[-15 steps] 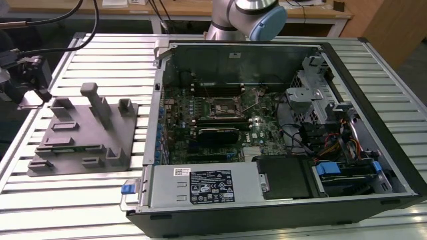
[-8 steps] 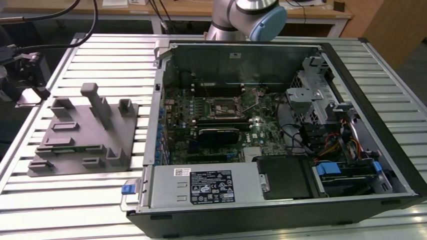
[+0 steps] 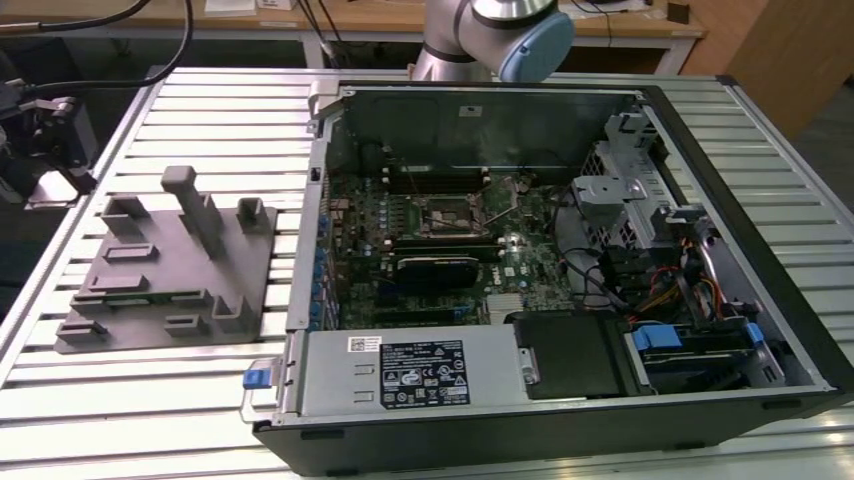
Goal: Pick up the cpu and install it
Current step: 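Pick up the cpu and move it towards the insertion slot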
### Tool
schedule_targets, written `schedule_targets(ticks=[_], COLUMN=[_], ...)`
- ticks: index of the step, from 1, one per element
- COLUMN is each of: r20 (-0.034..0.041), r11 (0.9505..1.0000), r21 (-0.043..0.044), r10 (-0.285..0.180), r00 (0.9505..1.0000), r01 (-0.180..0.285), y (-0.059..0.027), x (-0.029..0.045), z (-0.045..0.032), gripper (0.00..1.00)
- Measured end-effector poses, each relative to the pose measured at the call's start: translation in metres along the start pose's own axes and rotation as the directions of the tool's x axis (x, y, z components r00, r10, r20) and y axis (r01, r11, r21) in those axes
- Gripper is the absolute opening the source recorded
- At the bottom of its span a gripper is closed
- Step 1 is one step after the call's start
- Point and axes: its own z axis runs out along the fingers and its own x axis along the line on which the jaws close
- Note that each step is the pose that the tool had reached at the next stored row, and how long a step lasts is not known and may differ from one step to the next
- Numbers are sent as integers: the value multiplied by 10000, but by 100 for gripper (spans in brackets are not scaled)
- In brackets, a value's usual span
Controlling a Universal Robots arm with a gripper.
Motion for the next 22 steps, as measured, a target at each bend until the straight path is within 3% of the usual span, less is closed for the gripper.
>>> schedule_targets(ticks=[22], r20=[1], r11=[10000], r21=[0], r10=[0], r00=[10000], r01=[0], y=[10], x=[-3], z=[-190], gripper=[55])
